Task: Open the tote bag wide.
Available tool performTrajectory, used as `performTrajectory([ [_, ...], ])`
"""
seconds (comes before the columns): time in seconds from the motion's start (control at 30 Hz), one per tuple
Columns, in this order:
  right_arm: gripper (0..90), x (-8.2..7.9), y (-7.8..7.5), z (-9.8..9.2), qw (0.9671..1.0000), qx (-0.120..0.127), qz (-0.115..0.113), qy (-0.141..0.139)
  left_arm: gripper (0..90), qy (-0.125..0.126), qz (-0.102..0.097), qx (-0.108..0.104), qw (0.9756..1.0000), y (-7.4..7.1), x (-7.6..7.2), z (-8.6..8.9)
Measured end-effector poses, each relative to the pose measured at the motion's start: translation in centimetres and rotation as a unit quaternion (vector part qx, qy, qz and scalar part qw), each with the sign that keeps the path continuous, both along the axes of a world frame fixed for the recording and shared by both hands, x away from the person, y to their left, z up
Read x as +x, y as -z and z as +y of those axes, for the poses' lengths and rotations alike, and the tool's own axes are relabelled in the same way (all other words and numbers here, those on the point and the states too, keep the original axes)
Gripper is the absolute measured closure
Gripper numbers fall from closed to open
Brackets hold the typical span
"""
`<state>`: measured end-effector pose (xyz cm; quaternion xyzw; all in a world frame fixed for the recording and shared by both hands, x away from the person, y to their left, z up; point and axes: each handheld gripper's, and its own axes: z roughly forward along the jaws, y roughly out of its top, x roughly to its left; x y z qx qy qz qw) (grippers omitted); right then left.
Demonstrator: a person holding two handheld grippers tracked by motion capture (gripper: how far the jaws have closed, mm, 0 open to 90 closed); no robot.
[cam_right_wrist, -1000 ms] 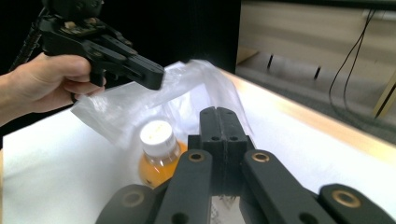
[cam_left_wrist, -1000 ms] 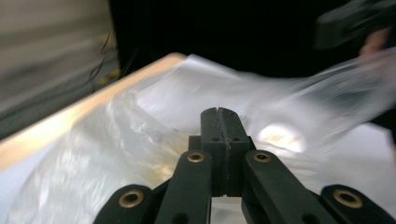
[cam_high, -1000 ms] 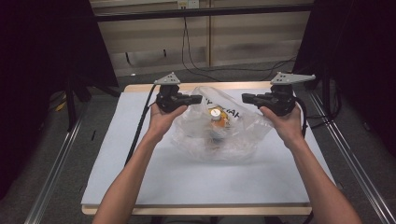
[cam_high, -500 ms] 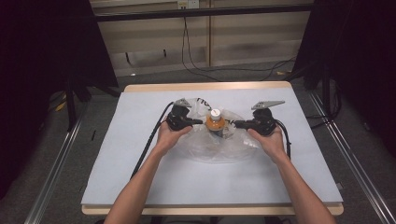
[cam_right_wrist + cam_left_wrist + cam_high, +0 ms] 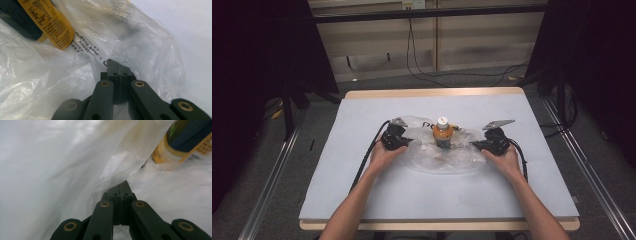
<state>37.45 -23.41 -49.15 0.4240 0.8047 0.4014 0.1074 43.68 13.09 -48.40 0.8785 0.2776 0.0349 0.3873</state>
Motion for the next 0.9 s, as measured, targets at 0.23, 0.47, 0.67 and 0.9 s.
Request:
performTrajectory([
  [0.23,90.0,-0.6,-0.1,-0.9,0.9995,-0.023,-0.017,0.012,90.0,-0.02,-0.004,-0.016,0.9996,0.3,-1.0,3.5],
  [0.47,90.0,-0.9,-0.2,-1.2,0.9992,-0.033,-0.02,0.013,90.0,-0.032,0.001,-0.02,0.9993,0.3,-1.4,5.5],
  [0.67,90.0,-1.0,-0.4,-1.1,0.9998,-0.006,-0.015,0.014,90.0,-0.053,0.003,-0.056,0.997,-0.3,-1.3,6.2],
  [0.9,90.0,-1.8,-2.9,-1.2,0.9991,0.019,-0.039,-0.003,90.0,-0.042,-0.033,-0.081,0.9952,-3.5,-2.7,6.8],
])
